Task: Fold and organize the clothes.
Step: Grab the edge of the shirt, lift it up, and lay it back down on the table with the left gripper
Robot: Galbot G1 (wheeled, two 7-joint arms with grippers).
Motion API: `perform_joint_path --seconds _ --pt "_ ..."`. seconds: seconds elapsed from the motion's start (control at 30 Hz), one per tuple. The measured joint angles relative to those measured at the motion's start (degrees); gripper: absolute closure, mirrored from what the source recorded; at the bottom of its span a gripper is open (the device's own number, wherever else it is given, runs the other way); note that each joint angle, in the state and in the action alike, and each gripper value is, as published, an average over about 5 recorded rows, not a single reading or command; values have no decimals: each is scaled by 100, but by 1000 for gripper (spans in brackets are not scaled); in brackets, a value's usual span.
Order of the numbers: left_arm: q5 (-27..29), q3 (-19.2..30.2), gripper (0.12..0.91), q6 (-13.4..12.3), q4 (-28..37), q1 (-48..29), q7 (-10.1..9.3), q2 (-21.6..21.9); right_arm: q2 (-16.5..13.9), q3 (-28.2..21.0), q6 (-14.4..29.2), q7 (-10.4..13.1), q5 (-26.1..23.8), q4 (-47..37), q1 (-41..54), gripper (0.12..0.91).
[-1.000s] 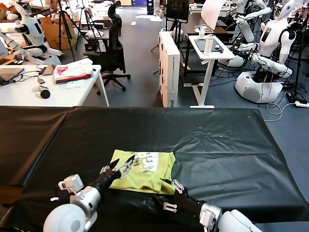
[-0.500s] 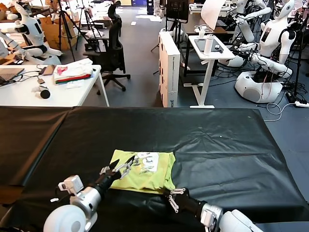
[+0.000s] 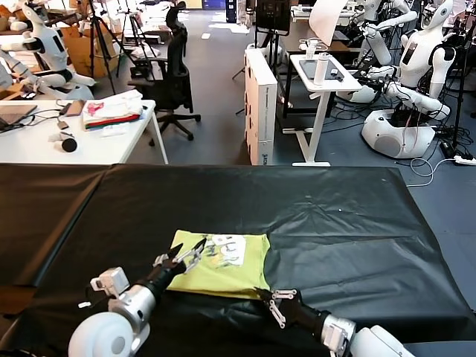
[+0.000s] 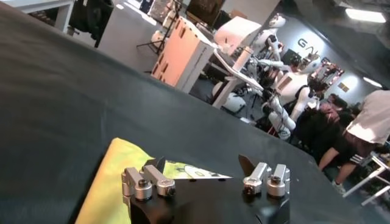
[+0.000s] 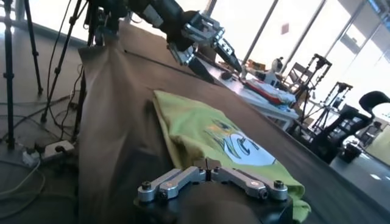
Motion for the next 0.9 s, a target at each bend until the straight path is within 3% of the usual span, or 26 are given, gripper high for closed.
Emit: perform_joint_path --seconds 0.17,0.23,0.33,0.43,0.53,0.73,0.9 --pt "505 -18 123 -496 189 14 417 183 151 473 491 108 498 37 -421 425" --pt "755 -30 123 -830 302 28 536 274 238 713 514 311 769 93 -672 292" --pt "1074 -34 123 -1391 522 66 593 368 407 1114 317 697 1257 212 -1072 160" --pt "1308 -35 123 -1901 779 108 568 388 608 1524 35 992 1698 351 -1428 124" --pt "1344 -53 123 -2233 1034 147 480 349 796 1886 -123 1125 1962 485 -1686 119" --pt "1145 -99 123 -2440 1360 220 384 218 967 2373 -247 1226 2178 707 -1905 118" --pt "828 -92 123 -2468 1449 274 387 119 1015 2527 -281 1242 2228 782 -1934 118"
